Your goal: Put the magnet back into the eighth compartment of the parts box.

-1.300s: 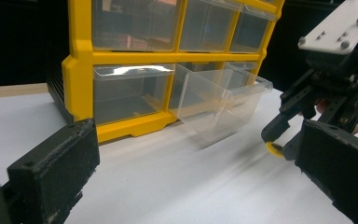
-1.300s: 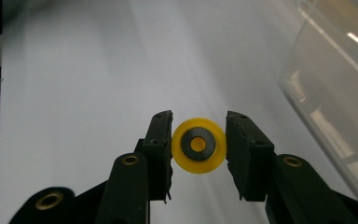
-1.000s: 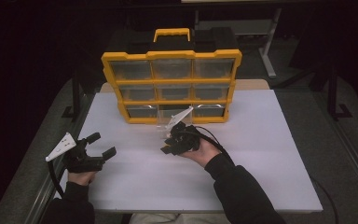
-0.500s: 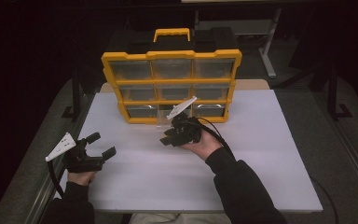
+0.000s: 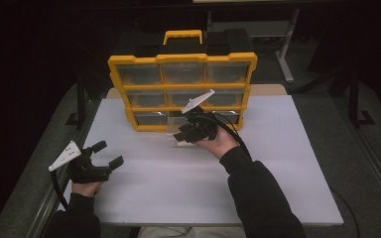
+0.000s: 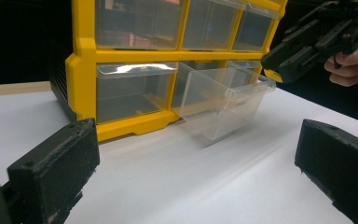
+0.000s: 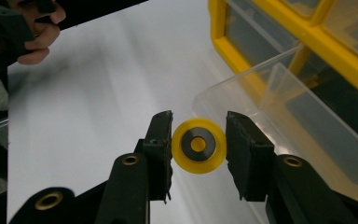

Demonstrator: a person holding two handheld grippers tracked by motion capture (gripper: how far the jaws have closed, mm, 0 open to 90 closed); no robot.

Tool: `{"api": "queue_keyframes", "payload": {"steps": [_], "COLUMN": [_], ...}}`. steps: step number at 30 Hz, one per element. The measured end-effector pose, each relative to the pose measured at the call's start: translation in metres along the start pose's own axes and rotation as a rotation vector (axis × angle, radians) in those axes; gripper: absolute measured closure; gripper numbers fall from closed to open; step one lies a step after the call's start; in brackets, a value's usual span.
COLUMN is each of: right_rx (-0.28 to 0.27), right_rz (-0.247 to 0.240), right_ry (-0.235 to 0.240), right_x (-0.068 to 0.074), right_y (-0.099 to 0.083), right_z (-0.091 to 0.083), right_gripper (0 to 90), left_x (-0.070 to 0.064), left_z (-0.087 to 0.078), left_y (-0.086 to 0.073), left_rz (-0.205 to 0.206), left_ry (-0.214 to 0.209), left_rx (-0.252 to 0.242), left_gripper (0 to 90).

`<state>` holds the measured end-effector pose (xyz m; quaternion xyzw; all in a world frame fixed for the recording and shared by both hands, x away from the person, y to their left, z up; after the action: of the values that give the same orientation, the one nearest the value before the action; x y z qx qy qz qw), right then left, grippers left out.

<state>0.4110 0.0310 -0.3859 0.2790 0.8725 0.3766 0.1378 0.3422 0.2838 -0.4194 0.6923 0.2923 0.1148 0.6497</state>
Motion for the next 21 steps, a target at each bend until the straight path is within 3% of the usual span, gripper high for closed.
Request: {"api": "queue_keyframes", "payload": {"steps": [21], "right_rx": [0.008], "right_rz": [0.102], "right_ry": [-0.088], "right_x": [-0.035], "right_y": [0.003], "right_z": [0.011], "right_gripper": [61.0], "left_x": [0.000], "left_z": [0.000], "left_y": [0.000], "left_rz": [-0.002], "left_ry": [-0.002], "left_rx": [-0.002], "left_gripper": [0.0]}}
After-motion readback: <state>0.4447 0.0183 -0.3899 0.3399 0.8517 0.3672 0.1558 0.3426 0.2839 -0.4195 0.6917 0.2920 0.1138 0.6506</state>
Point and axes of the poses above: each handheld gripper's, and its own axes: z roughly forward along the jaws, y roughly out of its top, x roughly to its left, the point moved 8 cm from there along z, roughly forward along the jaws, and after that the axes turned 13 degrees about -y, right-handed, at the moved point
